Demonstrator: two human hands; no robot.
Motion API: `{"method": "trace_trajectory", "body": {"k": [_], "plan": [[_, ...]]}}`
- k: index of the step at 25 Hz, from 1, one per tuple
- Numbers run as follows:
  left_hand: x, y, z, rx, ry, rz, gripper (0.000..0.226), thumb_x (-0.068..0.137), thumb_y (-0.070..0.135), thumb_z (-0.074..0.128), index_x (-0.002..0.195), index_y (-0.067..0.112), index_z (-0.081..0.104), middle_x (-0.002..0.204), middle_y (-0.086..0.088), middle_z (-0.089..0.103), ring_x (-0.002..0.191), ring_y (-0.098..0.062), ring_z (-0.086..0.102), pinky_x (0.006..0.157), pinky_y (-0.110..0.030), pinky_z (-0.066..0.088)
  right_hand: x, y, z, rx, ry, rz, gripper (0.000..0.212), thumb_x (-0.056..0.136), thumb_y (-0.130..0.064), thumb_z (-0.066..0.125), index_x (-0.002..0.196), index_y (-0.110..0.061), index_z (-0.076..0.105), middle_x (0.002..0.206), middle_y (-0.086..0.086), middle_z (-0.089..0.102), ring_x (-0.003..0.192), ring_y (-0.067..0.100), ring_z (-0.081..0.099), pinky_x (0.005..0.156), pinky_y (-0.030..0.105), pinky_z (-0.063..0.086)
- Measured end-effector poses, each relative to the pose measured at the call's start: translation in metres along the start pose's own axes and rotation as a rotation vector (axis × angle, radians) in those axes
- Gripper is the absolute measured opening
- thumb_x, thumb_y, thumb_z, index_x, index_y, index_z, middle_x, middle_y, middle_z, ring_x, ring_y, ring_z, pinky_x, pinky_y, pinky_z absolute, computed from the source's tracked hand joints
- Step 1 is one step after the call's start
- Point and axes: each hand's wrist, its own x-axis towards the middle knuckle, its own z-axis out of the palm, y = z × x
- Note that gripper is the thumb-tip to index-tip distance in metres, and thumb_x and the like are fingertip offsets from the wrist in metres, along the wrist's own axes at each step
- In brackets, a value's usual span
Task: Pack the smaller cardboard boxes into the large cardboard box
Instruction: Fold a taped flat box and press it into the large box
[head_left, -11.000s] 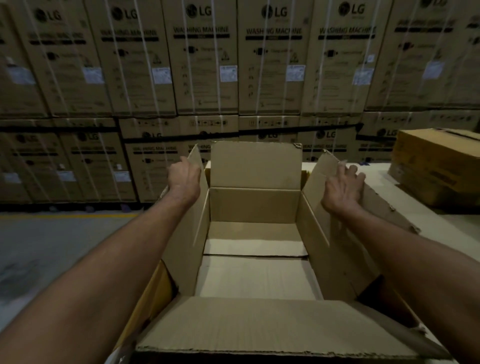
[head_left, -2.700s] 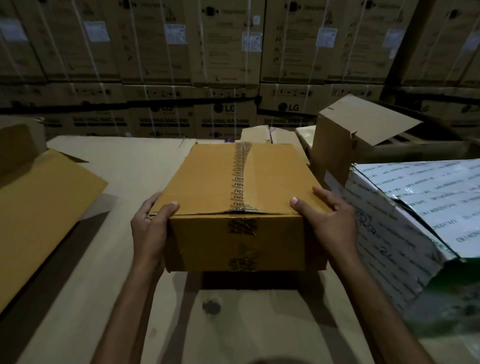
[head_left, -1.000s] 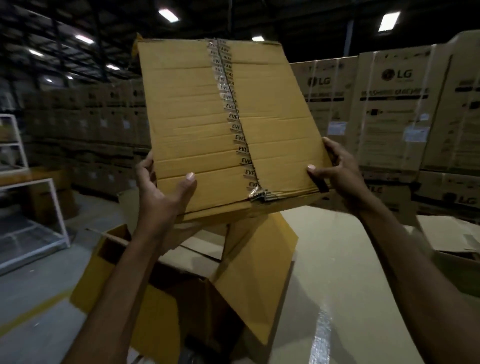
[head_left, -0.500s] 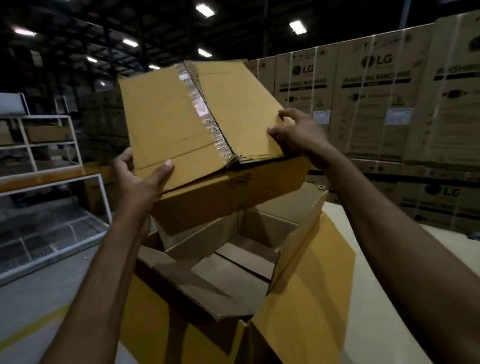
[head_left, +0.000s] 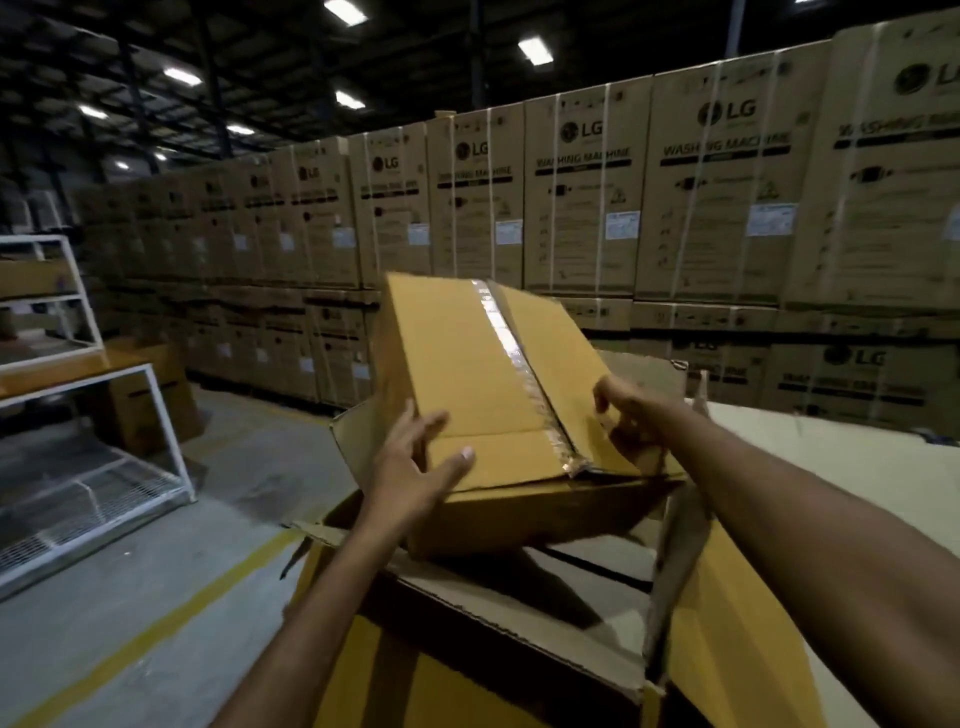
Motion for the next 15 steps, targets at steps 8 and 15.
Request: {"method": "trace_trajectory", "body": {"k": [8, 15], "plan": [[0.058, 0.005, -0.025, 0.052, -0.744, -0.030, 0.041, 0.097, 0.028, 0.068, 0.137, 0.028, 0.057, 0.128, 0.006, 0.059, 0.112, -0.013, 0.063, 0.092, -0.036, 0.058, -0.002, -0.018, 0.045, -0.395, -0.184, 0.087, 0.035, 0.094, -0.028, 0.063, 0.127, -0.019, 0.061, 0.138, 0.003, 0.051, 0.139, 0.038, 0.047, 0.111, 0.073, 0.032], [0.122, -0.028, -0.012, 0.153, -0.407, -0.327, 0.095, 0.075, 0.039, 0.088, 0.147, 0.024, 0.028, 0.148, -0.006, 0.038, 0.133, -0.030, 0.048, 0.099, -0.051, 0.052, 0.050, -0.020, 0.055, -0.082, -0.042, 0.092, 0.080, 0.082, -0.082, 0.051, 0.134, -0.021, 0.052, 0.125, 0.014, 0.058, 0.124, 0.042, 0.056, 0.104, 0.065, 0.045]]}}
